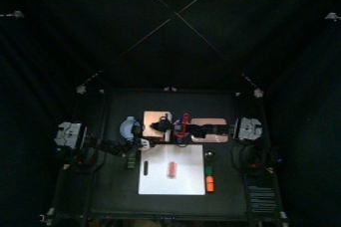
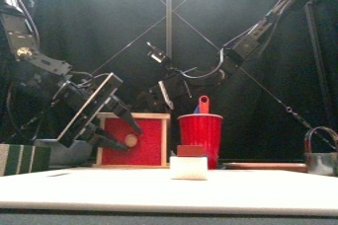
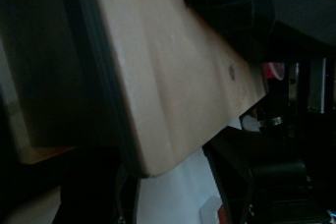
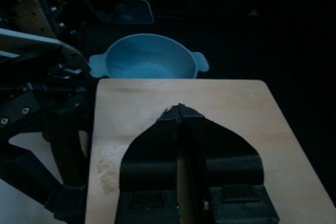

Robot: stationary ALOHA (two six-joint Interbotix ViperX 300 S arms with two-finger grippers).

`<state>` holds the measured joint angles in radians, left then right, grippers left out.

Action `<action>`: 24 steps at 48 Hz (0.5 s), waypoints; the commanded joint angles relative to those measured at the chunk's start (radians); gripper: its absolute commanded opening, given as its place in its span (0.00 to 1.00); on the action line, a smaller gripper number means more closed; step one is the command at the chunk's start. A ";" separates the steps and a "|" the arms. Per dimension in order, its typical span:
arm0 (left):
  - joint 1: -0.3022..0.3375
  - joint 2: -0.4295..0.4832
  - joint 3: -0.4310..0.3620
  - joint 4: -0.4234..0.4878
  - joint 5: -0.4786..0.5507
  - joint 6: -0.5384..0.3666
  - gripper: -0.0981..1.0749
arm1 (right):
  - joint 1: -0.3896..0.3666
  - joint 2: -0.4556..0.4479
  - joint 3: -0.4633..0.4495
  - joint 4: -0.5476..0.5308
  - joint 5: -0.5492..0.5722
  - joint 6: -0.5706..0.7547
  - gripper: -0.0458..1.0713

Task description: Grab drawer handle

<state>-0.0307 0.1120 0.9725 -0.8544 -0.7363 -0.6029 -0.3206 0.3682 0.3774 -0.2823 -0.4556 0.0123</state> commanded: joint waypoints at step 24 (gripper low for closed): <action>-0.002 -0.008 -0.021 0.003 0.054 0.003 0.64 | -0.002 0.011 0.006 -0.002 0.009 -0.002 0.08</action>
<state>-0.0261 0.1120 0.9618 -0.8560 -0.6888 -0.6029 -0.3191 0.3682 0.3774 -0.2823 -0.4541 0.0138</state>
